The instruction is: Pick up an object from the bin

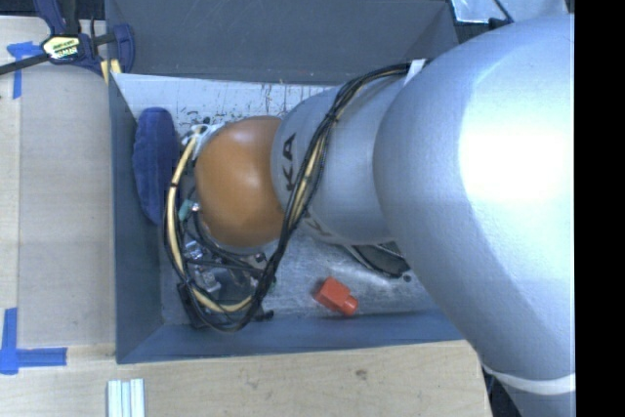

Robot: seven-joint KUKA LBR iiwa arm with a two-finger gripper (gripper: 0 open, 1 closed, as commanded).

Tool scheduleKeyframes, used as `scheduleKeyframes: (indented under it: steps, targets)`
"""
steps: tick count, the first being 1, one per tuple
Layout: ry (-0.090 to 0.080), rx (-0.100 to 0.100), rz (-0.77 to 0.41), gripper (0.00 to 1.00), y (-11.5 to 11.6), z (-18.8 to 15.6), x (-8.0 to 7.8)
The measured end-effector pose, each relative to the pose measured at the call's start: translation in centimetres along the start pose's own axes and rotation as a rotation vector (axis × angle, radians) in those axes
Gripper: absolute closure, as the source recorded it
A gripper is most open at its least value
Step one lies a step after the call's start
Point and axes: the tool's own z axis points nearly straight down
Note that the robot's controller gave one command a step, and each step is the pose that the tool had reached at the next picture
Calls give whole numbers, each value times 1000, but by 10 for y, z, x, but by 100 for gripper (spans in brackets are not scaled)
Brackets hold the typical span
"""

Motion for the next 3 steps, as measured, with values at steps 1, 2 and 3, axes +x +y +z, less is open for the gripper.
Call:
scheduleKeyframes:
  steps: [1,2,3]
  targets:
    - [1,0,0,0,0,0,0]
    - [1,0,1,100,0,0,0]
    - [-10,0,-15,100,6,-143,0]
